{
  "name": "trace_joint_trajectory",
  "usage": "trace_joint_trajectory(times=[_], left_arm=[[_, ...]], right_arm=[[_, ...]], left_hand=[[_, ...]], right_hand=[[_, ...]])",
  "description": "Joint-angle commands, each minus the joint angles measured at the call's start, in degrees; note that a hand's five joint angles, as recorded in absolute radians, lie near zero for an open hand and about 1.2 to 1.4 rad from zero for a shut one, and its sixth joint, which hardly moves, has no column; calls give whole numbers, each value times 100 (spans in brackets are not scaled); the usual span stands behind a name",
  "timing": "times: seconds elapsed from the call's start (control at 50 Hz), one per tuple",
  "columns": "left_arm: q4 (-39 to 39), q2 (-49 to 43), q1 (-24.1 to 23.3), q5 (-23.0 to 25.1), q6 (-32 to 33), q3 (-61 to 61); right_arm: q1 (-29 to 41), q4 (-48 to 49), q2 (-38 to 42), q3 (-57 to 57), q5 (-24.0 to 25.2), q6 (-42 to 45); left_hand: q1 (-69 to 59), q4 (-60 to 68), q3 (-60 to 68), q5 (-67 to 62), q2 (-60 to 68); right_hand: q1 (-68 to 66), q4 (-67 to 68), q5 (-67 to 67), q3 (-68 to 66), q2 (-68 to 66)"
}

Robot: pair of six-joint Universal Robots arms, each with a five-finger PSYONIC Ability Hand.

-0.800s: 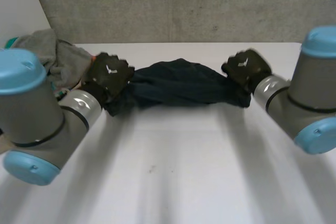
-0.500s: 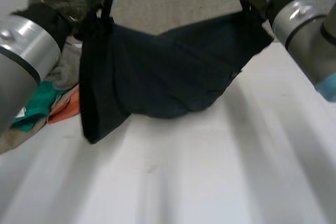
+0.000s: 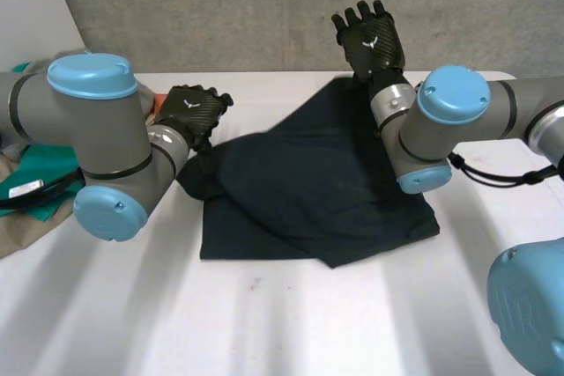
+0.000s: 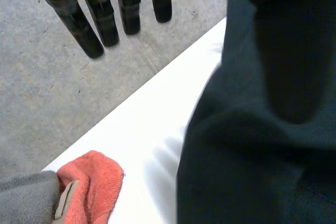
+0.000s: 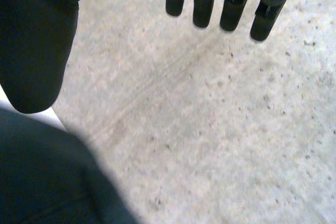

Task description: Fold the laundry.

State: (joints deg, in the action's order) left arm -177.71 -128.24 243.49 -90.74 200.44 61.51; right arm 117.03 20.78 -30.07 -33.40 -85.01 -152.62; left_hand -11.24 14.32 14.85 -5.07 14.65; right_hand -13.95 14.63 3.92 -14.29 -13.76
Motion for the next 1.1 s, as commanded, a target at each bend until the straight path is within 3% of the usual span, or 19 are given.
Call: trace_joint_trajectory(times=[0.02,0.08,0.18,0.22,0.36,0.48,0.66,0.68,0.74,0.82,0.94,1.1], left_arm=[[-9,614,101,-49,-67,272],[-9,1010,111,12,-58,598],[-36,1670,5,293,3,1564],[-27,1836,-39,399,73,1968],[43,1820,-127,531,162,2567],[8,1451,-153,540,153,2559],[-220,1179,-259,461,100,2489],[-255,1170,-276,435,100,2489],[-325,1126,-285,382,100,2480],[-405,1038,-285,329,100,2410],[-379,810,-338,320,83,2138],[-229,247,-513,118,-128,1470]], right_arm=[[-101,-653,-1014,-709,-490,57],[-172,-995,-1693,-1228,-411,-49],[-286,-2381,-2975,-2344,220,-49],[-364,-3127,-3327,-2774,492,-14],[-506,-4134,-3505,-3559,784,135],[-567,-3705,-3075,-4069,819,575],[-541,-1789,-2293,-4491,714,417],[-515,-1535,-2266,-4535,662,347],[-471,-1331,-2310,-4614,565,241],[-357,-1366,-2792,-4833,529,-48],[-181,-1603,-4224,-4931,740,-365],[-119,-2797,-5227,-4527,986,-1006]], left_hand=[[124,-432,-485,507,-465],[124,-432,-485,507,-465],[124,-432,-485,507,-465],[124,-432,-485,507,-465],[-1106,797,744,-722,764],[-908,599,546,-524,566],[-218,-91,-144,166,-124],[-200,-108,-161,183,-141],[-150,-159,-212,233,-192],[-116,-193,-246,267,-226],[-82,-226,-279,301,-259],[-15,-294,-347,368,-327]], right_hand=[[395,-463,-392,429,376],[395,-463,-392,429,376],[368,-436,-365,402,349],[-958,890,961,-924,-977],[-1640,1572,1642,-1605,-1659],[-1894,1826,1896,-1859,-1913],[-1388,1320,1391,-1354,-1407],[-2071,2003,2074,-2037,-2090],[-6593,6526,6596,-6559,-6613],[-6605,6537,6608,-6571,-6624],[-6605,6537,6608,-6571,-6624],[-6605,6537,6608,-6571,-6624]])
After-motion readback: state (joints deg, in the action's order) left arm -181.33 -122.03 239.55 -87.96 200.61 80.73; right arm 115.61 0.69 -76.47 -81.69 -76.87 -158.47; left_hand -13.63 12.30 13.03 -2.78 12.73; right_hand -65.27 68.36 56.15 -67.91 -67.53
